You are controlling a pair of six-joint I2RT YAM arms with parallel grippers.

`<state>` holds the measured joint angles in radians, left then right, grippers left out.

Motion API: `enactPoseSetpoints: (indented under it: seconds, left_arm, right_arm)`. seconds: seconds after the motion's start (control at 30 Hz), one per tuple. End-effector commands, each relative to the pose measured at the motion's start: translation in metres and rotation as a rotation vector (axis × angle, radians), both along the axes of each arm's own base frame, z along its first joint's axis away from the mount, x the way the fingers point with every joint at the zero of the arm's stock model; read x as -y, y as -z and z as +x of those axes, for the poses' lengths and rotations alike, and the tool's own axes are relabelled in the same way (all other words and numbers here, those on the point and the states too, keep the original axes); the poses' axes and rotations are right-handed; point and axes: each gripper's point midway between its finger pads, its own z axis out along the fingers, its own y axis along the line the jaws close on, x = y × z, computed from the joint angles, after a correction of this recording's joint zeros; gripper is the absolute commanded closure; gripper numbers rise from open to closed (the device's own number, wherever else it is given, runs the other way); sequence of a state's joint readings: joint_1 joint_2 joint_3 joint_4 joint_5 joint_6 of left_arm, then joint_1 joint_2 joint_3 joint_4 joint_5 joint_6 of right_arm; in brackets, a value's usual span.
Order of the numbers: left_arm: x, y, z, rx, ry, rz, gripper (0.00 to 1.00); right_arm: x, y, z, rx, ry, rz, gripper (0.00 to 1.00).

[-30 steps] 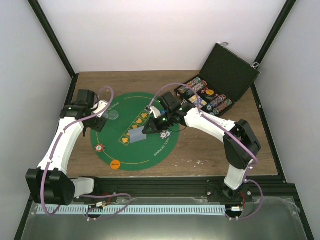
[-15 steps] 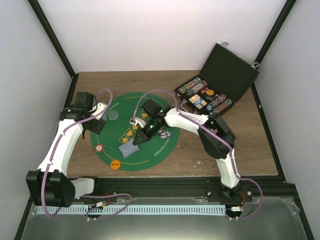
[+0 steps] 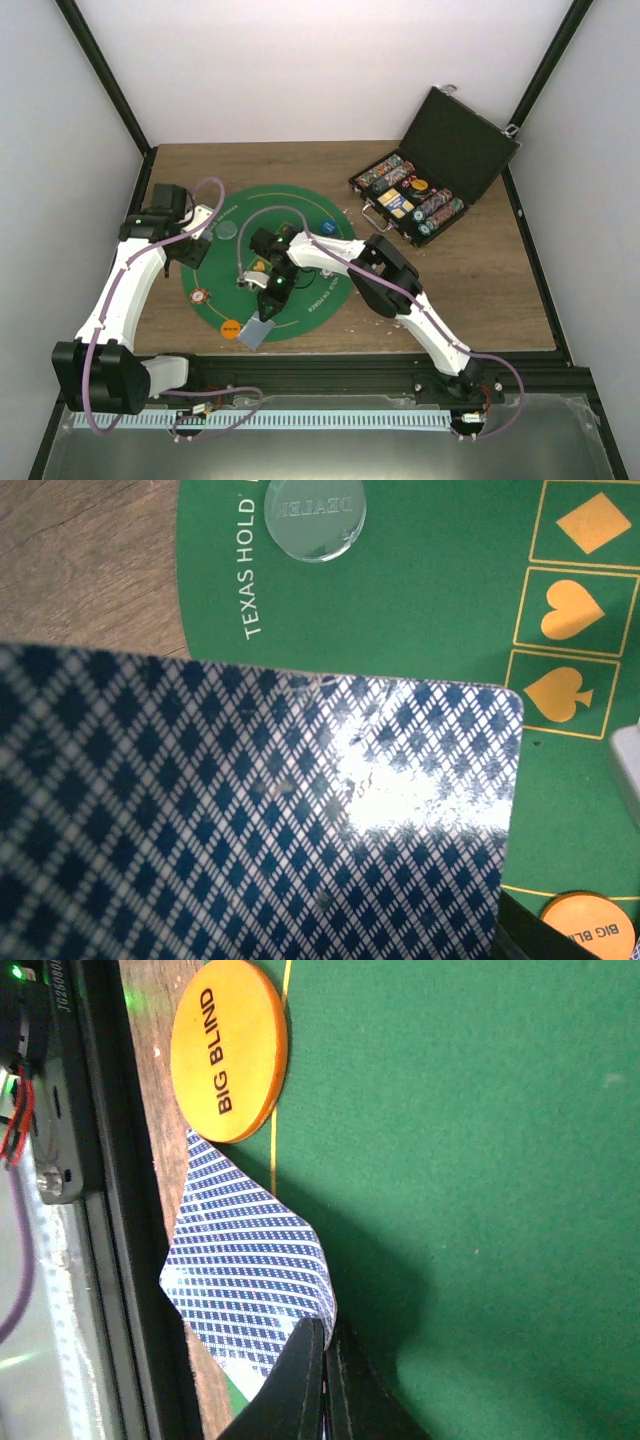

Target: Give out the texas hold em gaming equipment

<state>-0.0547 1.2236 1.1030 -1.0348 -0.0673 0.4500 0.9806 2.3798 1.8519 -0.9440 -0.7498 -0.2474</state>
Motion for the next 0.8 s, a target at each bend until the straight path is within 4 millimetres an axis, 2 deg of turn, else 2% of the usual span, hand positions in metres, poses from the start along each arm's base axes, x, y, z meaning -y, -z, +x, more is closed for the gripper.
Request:
enactPoseSetpoints:
  seconds: [0.0, 0.13, 0.23, 0.37, 0.47, 0.57, 0.7, 0.77]
  left_arm:
    - [-0.002, -0.007, 0.004, 0.017, -0.013, 0.002, 0.49]
    - [-0.002, -0.007, 0.005, 0.016, -0.012, 0.003, 0.49]
    - [-0.002, -0.007, 0.005, 0.013, -0.011, 0.002, 0.49]
    - [-0.002, -0.008, 0.004, 0.014, -0.009, 0.002, 0.49]
    - [-0.001, -0.008, 0.004, 0.014, -0.007, -0.001, 0.49]
    - [0.0, -0.008, 0.005, 0.011, 0.001, -0.009, 0.49]
    - [0.005, -0.015, 0.009, 0.023, 0.036, -0.022, 0.49]
    - [0.015, -0.018, 0.008, 0.021, 0.084, -0.054, 0.49]
  right_arm:
    - [0.005, 0.01, 0.012, 0.145, -0.078, -0.058, 0.99]
    - [0.002, 0.007, 0.016, 0.185, -0.085, -0.034, 0.99]
    - [-0.004, 0.008, 0.009, 0.203, -0.118, -0.005, 0.99]
    - [-0.014, -0.003, 0.013, 0.237, -0.107, 0.041, 0.85]
    - [-0.021, -0.026, 0.023, 0.309, -0.079, 0.094, 0.64]
    - [-0.021, -0.055, 0.037, 0.392, -0.033, 0.134, 0.54]
    - [-0.005, -0.106, 0.055, 0.436, 0.079, 0.206, 0.41]
    - [0.009, -0.136, 0.065, 0.434, 0.156, 0.263, 0.31]
